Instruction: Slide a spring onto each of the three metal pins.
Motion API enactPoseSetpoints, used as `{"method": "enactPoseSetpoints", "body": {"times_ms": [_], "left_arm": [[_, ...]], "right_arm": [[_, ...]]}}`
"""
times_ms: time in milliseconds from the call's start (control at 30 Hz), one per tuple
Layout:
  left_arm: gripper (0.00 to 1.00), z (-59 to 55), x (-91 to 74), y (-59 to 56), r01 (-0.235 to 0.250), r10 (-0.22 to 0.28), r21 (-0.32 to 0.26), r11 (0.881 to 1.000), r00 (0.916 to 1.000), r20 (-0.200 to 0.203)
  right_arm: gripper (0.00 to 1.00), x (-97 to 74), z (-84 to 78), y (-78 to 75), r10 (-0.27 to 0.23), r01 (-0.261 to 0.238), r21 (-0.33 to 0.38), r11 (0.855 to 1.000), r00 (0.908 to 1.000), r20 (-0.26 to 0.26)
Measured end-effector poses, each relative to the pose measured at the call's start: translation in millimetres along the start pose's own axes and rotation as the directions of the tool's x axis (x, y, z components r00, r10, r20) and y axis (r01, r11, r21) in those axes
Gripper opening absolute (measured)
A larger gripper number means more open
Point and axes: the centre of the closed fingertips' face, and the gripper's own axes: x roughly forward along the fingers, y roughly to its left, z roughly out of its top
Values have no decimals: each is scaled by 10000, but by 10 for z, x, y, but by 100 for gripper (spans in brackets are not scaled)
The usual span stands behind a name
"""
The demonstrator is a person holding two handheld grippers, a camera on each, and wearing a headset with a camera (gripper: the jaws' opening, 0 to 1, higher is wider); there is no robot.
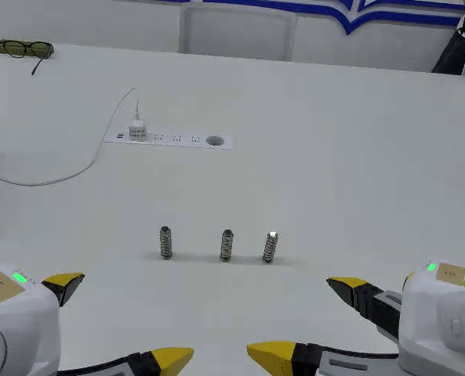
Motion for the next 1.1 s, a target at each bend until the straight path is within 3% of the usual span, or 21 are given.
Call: {"method": "enactPoseSetpoints", "body": {"times_ms": [433,633,700,1100], "left_arm": [[97,-7,9,-15,32,-32,-54,10000,10000,8],[98,6,6,-9,-14,15,-106,9999,9999,117],[99,37,1,-16,14,-6,-248,9997,9995,316],[100,22,8,-9,6,-2,-185,9998,9998,219]], "right_arm": [[88,-18,-13,-3,10,-10,-22,10000,10000,-38],[88,-23,-9,-1,0,0,5,10000,10000,15],[88,-22,-11,-2,-16,16,-6,10000,10000,4],[90,-29,17,-8,-103,103,28,9999,9998,153]]}}
